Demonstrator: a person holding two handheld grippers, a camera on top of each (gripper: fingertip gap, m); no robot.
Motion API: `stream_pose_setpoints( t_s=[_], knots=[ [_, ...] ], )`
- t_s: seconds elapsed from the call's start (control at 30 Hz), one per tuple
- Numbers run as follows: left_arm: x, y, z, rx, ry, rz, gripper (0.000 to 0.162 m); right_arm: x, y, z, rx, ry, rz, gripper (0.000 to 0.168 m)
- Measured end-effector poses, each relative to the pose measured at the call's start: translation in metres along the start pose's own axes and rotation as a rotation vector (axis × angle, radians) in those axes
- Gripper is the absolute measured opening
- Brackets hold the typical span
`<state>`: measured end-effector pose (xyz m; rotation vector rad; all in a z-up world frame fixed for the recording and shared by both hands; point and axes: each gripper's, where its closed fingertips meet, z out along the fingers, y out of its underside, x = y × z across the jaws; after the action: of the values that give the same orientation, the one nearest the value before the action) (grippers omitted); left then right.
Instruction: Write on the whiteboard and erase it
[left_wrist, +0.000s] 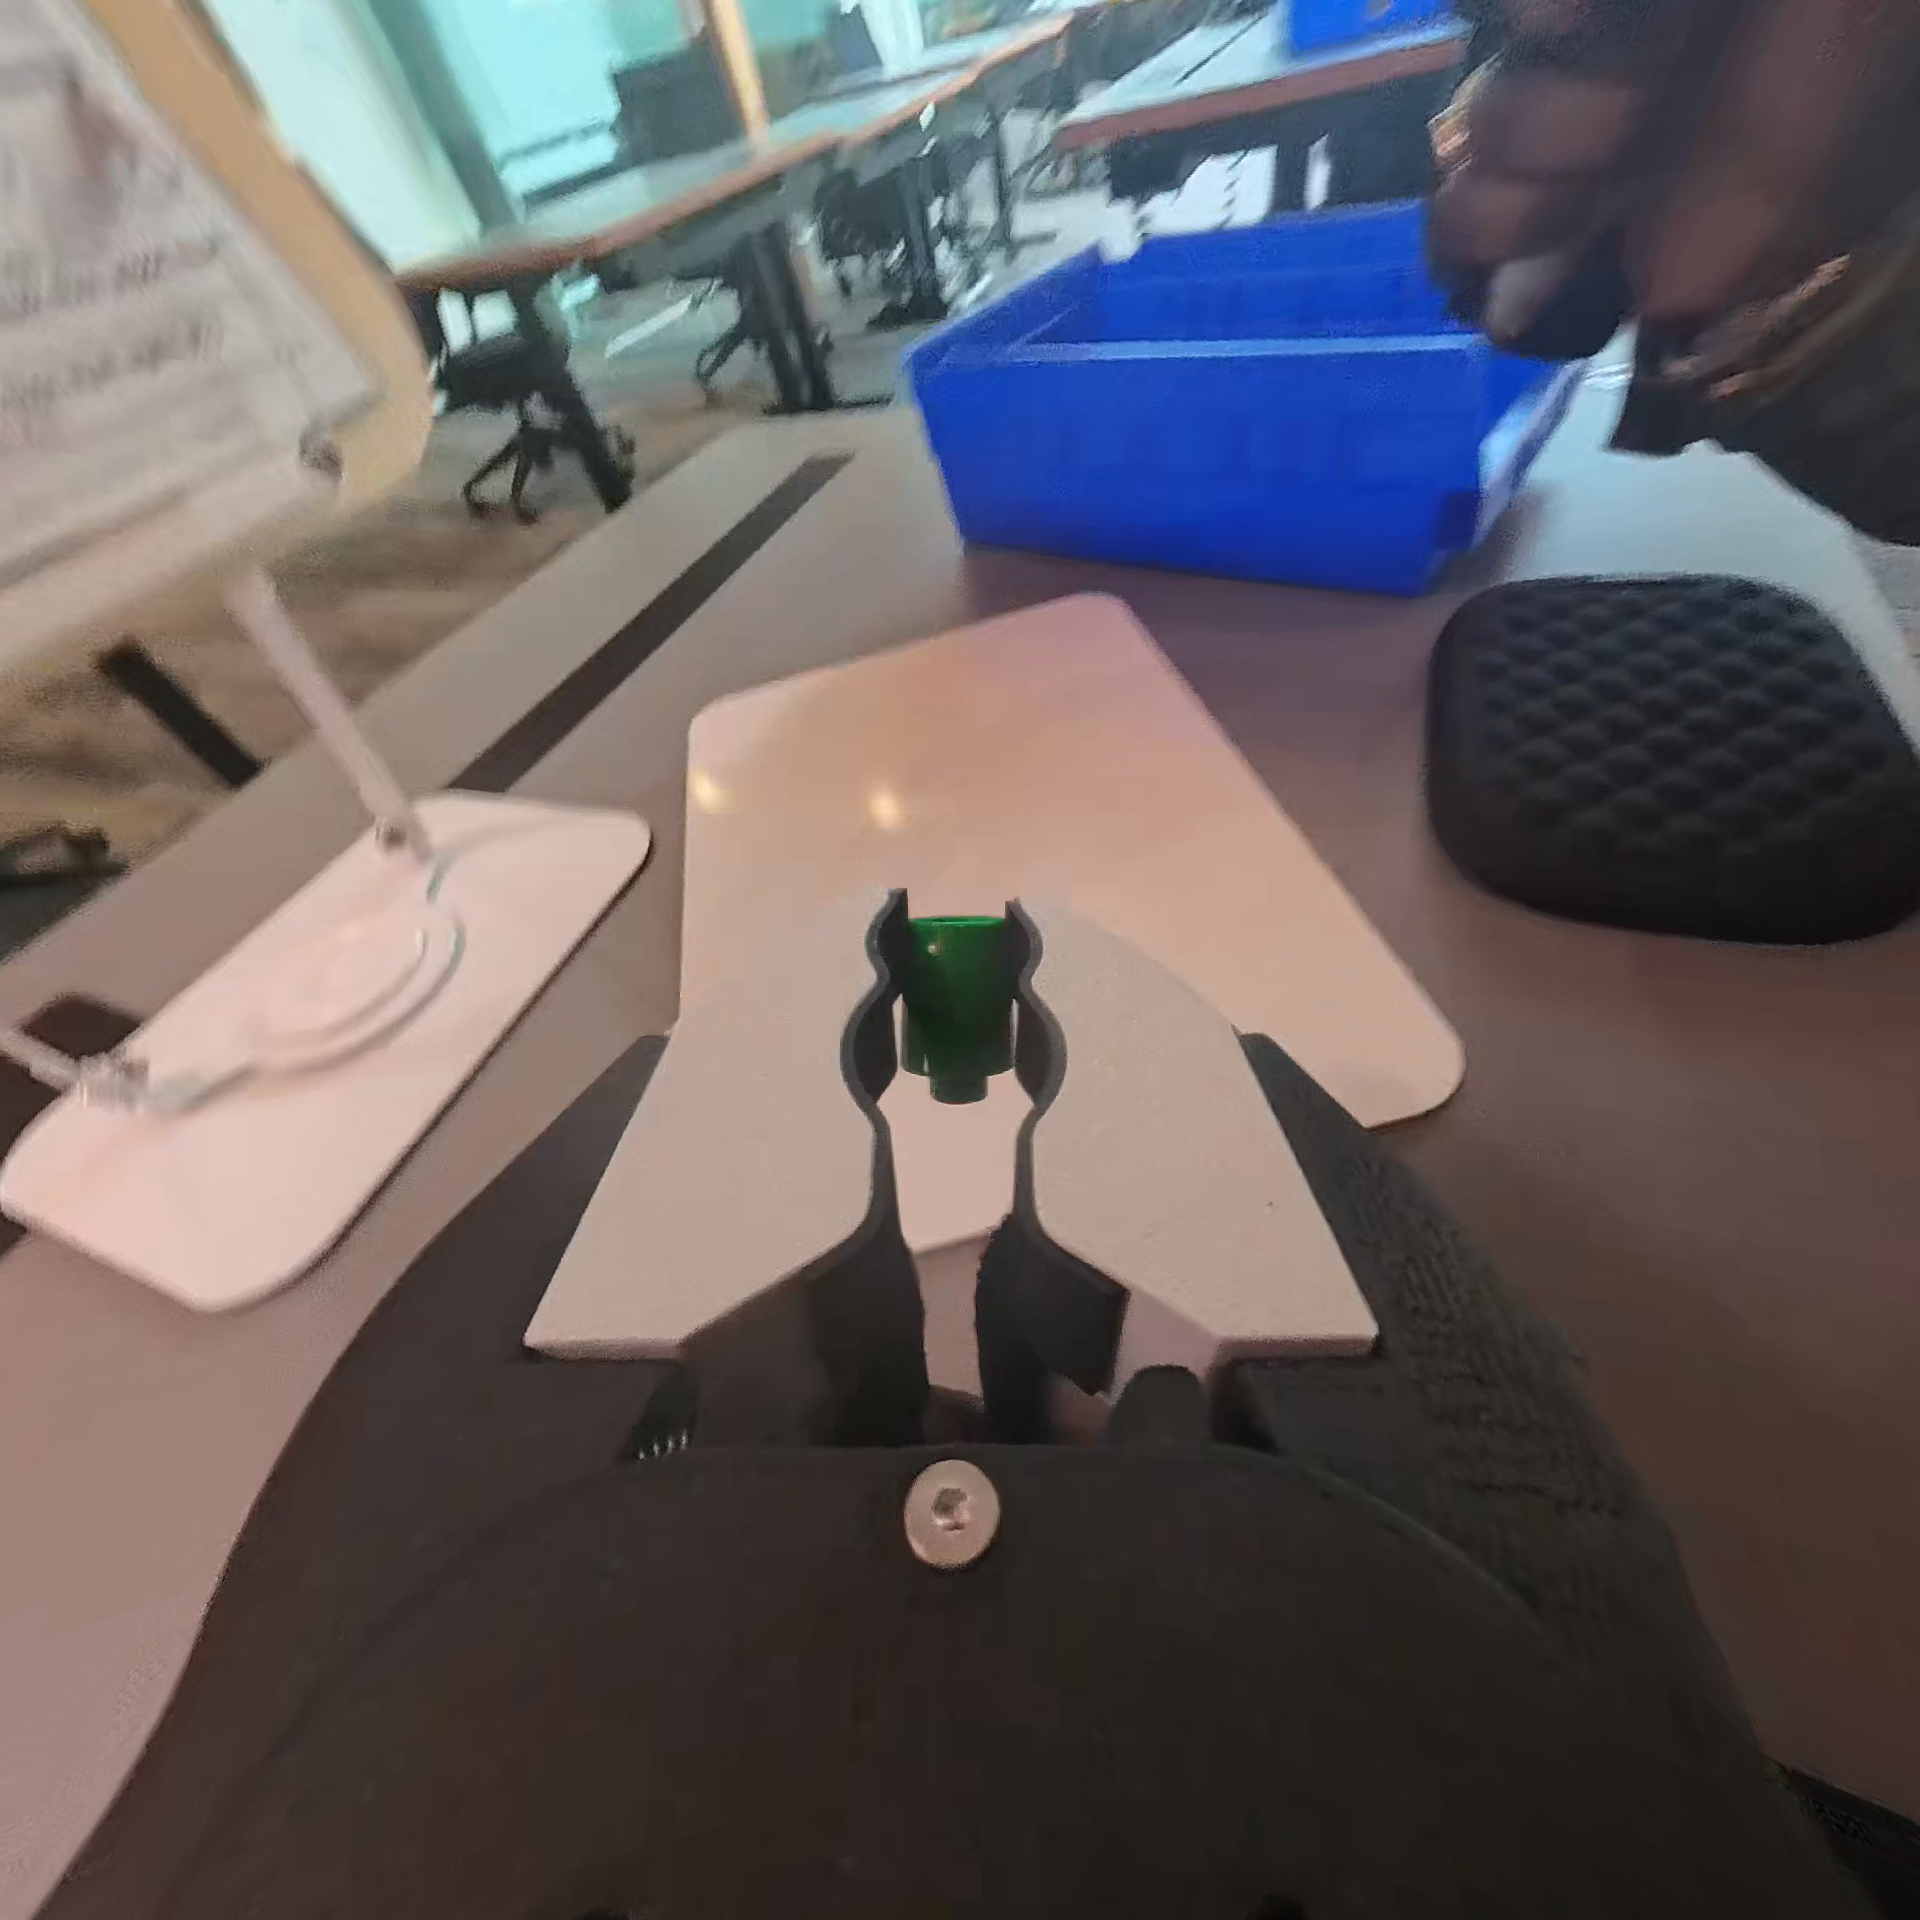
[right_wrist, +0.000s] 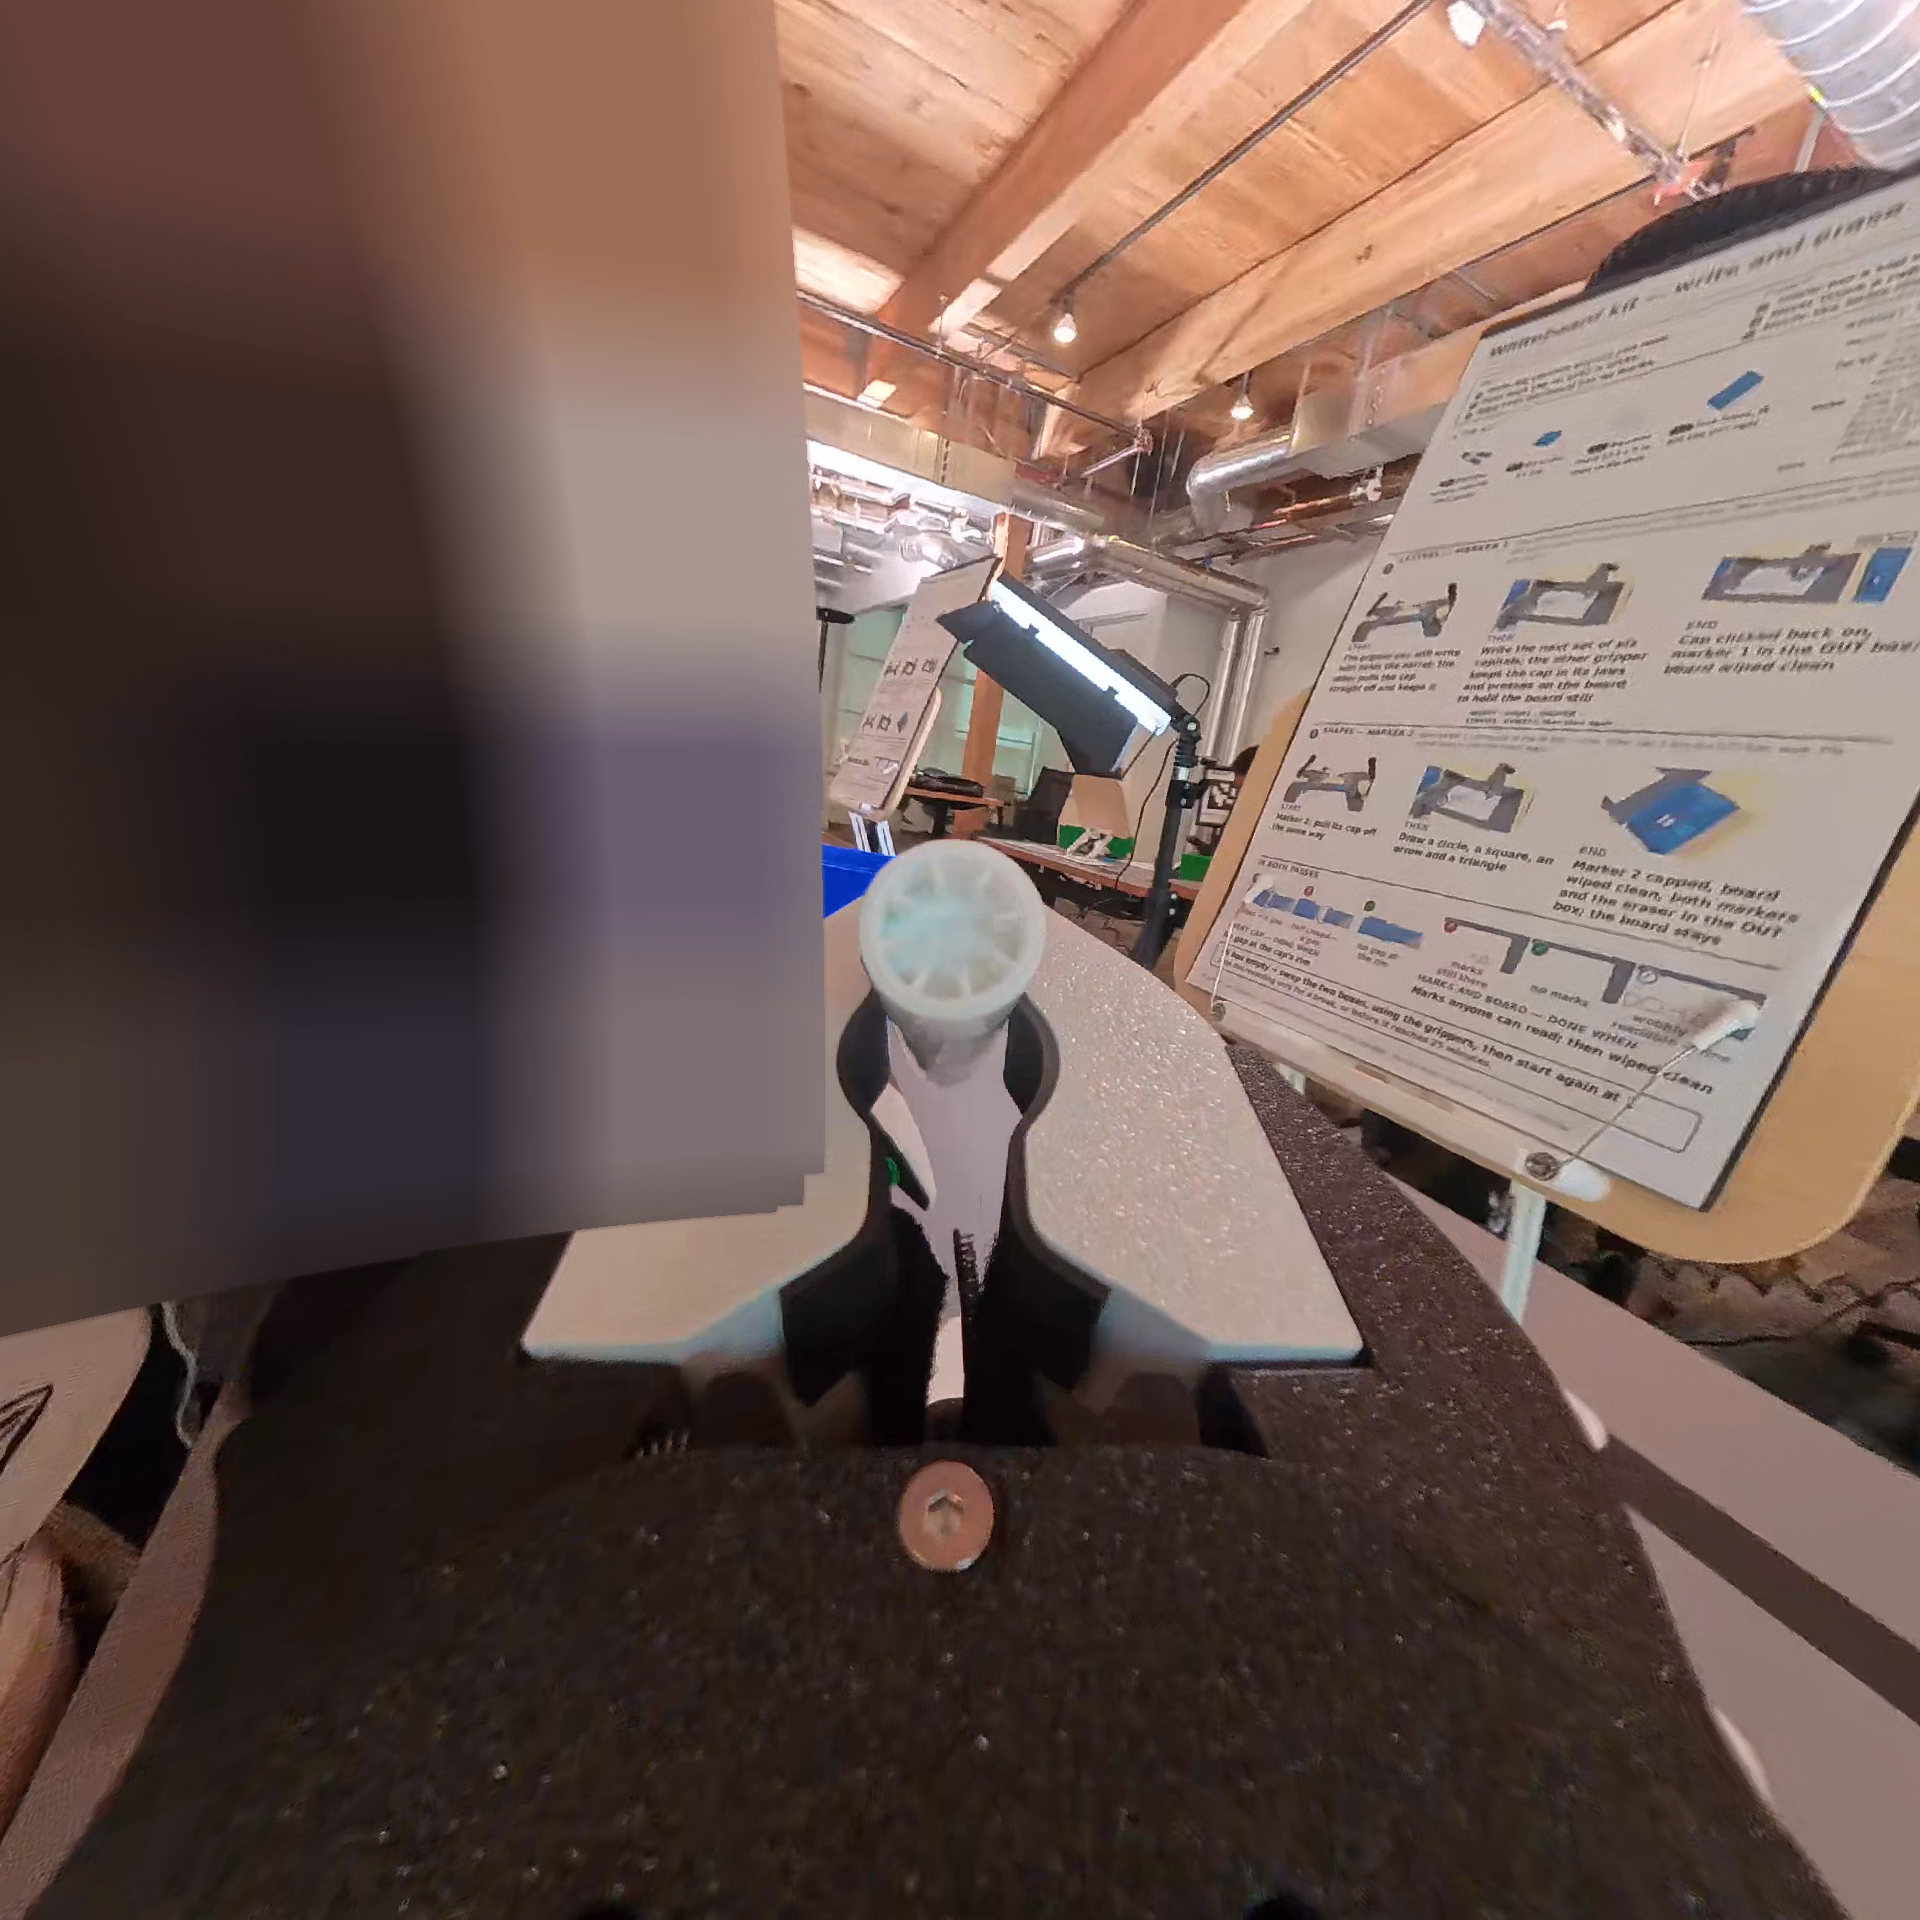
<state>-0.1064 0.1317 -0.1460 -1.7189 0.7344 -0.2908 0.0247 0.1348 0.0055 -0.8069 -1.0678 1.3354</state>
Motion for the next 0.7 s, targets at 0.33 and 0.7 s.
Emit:
stream_pose_setpoints(
  t_s=[0.33,0.7],
  knots=[
    [-0.04,0.076,0.006,-0.287,-0.115,-0.165,0.018,0.003,0.136,0.059,-0.547,-0.163,-0.075,0.018],
    [-0.042,0.098,0.007,-0.355,-0.072,-0.256,0.018,0.001,0.211,0.088,-0.753,-0.331,-0.157,0.018]
  ],
)
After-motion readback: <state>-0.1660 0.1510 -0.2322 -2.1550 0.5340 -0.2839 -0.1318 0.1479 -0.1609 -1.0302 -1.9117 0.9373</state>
